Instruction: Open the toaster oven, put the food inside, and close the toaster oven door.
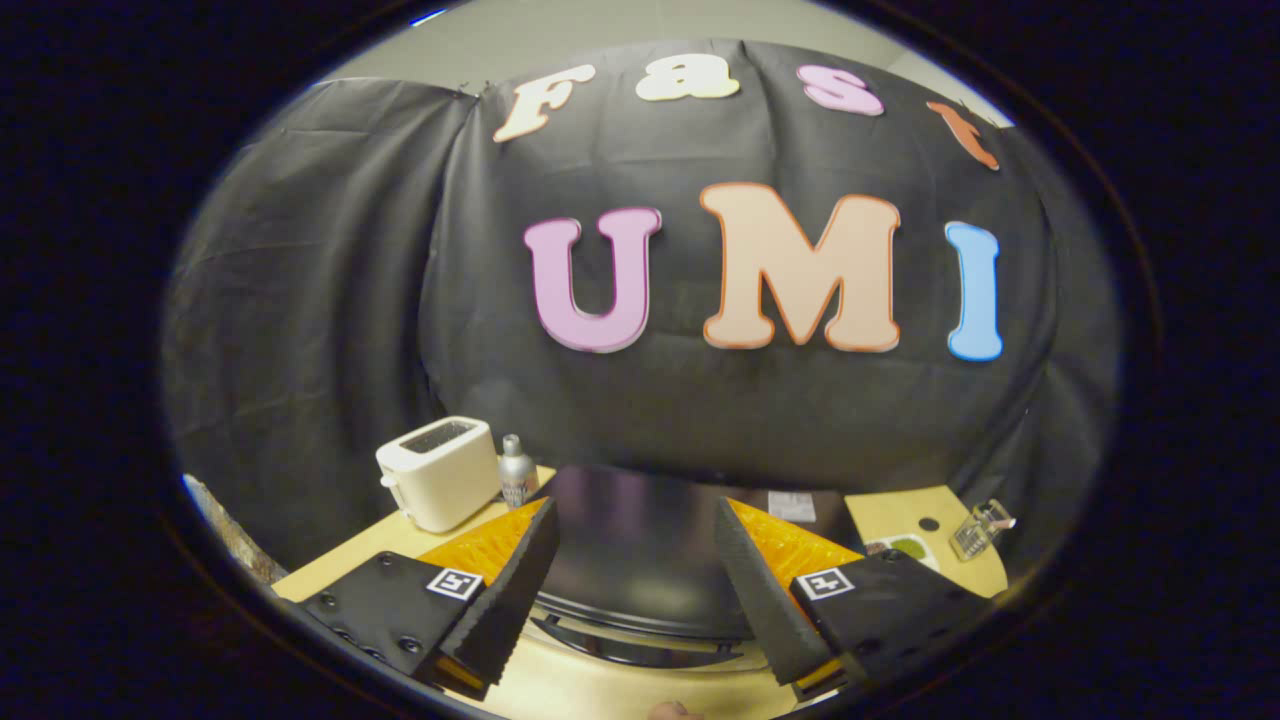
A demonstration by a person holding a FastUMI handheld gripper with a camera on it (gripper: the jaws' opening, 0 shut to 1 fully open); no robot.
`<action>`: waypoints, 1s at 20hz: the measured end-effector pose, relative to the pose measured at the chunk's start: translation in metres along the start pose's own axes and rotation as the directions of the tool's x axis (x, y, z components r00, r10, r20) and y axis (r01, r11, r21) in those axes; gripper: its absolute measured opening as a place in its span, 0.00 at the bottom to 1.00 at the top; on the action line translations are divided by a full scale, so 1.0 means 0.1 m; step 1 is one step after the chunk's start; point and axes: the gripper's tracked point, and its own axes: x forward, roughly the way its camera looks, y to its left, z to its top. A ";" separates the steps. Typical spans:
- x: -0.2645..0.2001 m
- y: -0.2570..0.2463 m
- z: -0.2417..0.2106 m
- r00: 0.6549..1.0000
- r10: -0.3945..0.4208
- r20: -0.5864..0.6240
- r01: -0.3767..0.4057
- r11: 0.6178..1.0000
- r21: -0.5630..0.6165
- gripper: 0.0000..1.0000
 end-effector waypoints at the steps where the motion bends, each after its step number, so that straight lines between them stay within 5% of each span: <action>1: 0.04 -0.02 -0.11 1.000 -0.007 -0.026 0.007 1.000 0.002 0.98; 7: 0.06 -0.03 -0.67 0.989 -0.009 -0.145 0.011 1.000 0.014 0.98; 20: 0.00 -0.01 -0.80 0.975 0.040 -0.220 -0.030 0.998 0.049 0.98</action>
